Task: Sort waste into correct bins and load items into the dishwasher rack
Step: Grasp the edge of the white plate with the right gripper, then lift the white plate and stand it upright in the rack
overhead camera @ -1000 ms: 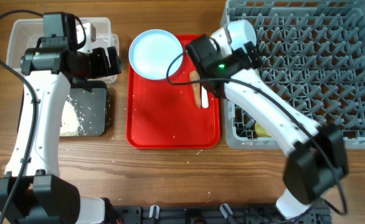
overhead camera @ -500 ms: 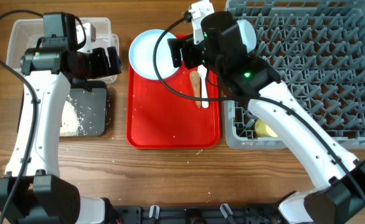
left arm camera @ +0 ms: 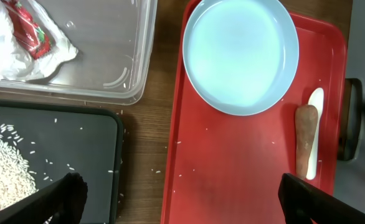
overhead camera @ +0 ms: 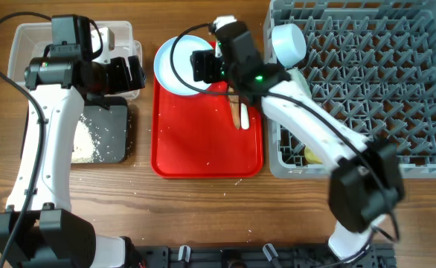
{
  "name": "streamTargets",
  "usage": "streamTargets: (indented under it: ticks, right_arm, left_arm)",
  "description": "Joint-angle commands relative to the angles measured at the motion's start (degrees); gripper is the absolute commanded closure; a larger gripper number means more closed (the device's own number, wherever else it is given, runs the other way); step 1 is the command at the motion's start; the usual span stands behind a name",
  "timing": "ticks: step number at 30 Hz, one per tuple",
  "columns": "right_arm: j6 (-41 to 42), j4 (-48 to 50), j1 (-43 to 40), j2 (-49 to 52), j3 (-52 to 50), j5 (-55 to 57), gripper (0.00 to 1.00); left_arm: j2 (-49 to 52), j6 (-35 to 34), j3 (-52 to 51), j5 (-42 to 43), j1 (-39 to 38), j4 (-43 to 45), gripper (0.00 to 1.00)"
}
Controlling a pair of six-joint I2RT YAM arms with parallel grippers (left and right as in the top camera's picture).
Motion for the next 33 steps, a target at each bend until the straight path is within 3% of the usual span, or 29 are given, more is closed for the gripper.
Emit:
streamTargets:
  ticks: [1, 4, 13, 18, 24, 28, 33]
  right_arm:
    - [3.21, 1.22, -0.09, 6.16, 0.66, -0.17, 0.22]
    - [6.32, 1.92, -0.09, 10.38, 0.66, -0.11, 0.36]
    - [14.71, 5.75, -0.09, 16.76, 0.61, 4.04, 0.49]
    - [17.97, 8.41, -0.09, 19.89, 0.61, 4.85, 0.64]
    - [19.28, 8.39, -0.15, 20.20, 0.61, 4.83, 0.95]
    - [18.88, 8.24, -0.92, 18.23, 0.61, 4.17, 0.96]
    - [7.67, 6.75, -2.49, 7.72, 0.63, 7.93, 0.96]
  left_arm:
    - [-0.42, 0.26, 0.79, -0.11, 0.31, 0.15, 0.00]
    - [-0.42, 0.26, 0.79, -0.11, 0.31, 0.13, 0.00]
    - [-0.42, 0.26, 0.76, -0.09, 0.31, 0.13, 0.00]
    - [-0.42, 0.26, 0.79, -0.11, 0.31, 0.15, 0.00]
    - [-0.42, 0.26, 0.79, -0.09, 0.31, 0.15, 0.00]
    - [-0.42, 0.26, 0.79, -0.11, 0.31, 0.15, 0.00]
    - [-0.42, 0.26, 0.79, -0.09, 0.31, 0.13, 0.00]
